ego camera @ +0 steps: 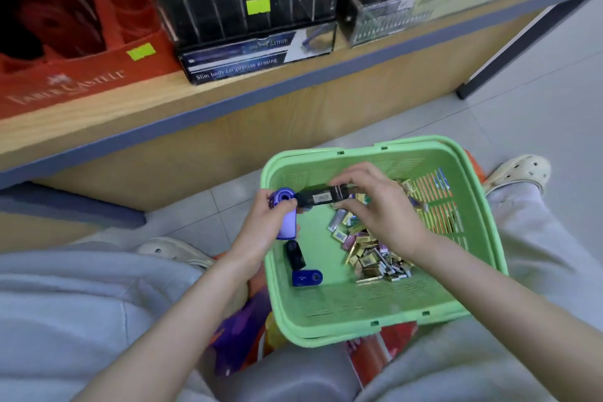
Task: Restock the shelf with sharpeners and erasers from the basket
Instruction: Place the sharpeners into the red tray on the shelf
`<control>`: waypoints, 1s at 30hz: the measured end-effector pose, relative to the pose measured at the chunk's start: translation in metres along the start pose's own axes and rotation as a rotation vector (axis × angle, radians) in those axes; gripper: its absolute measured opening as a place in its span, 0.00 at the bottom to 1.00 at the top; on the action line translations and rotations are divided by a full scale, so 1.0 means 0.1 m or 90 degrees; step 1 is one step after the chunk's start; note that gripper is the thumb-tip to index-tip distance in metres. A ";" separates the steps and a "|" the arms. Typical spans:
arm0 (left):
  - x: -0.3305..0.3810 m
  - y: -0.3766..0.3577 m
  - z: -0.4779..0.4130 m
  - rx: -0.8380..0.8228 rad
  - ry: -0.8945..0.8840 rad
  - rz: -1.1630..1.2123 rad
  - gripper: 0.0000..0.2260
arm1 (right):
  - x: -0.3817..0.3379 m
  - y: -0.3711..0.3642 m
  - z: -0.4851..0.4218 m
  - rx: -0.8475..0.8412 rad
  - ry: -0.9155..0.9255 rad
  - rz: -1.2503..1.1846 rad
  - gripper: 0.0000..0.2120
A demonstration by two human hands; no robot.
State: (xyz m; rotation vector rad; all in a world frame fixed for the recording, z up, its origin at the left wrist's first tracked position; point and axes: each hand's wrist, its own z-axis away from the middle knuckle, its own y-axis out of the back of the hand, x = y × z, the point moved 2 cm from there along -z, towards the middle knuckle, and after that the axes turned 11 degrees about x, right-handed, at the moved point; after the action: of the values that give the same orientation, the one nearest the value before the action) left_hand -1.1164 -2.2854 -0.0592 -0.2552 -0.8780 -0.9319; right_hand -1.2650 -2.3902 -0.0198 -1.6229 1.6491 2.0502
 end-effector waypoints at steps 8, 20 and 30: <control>0.44 0.39 0.38 -0.076 0.029 0.242 0.08 | -0.69 0.17 0.06 0.040 0.205 0.014 0.11; 1.02 1.31 0.76 -0.021 -0.254 0.248 0.15 | -1.78 -0.06 -0.28 0.016 -0.088 -0.350 0.11; 1.17 2.04 0.54 0.199 -0.306 0.381 0.07 | -2.61 -0.30 -1.24 0.203 0.161 -0.125 0.11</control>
State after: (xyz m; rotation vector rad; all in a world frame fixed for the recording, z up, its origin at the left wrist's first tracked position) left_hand -0.9513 -2.2040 0.0973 -0.4504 -1.2787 -0.1648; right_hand -1.0474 -2.3304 0.1630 -1.8934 1.6996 1.4548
